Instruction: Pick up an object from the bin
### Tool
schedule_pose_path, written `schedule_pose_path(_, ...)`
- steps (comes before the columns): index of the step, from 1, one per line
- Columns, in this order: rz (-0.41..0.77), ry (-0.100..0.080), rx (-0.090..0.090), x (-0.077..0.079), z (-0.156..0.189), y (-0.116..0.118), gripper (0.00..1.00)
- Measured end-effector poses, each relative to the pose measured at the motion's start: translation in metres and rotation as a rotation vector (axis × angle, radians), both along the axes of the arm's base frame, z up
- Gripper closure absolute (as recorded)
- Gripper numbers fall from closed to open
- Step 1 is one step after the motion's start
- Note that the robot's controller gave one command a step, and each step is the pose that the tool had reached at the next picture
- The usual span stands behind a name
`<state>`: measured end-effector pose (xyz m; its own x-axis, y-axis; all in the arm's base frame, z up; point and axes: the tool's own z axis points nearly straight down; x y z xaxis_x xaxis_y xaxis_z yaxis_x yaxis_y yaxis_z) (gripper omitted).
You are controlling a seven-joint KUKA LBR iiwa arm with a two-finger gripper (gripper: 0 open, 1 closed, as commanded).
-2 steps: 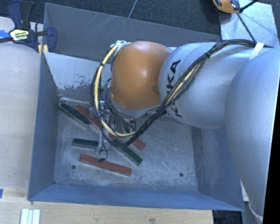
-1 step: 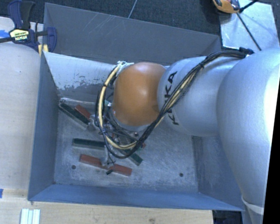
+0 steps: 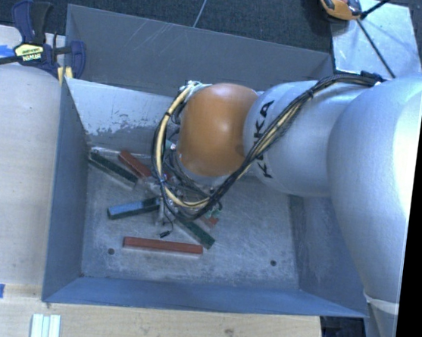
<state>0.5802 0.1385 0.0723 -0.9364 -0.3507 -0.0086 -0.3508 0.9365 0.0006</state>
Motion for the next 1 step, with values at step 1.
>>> schedule_pose_path(1, 0.0, 0.0, 0.0, 0.0, 0.0, 0.0, 1.0)
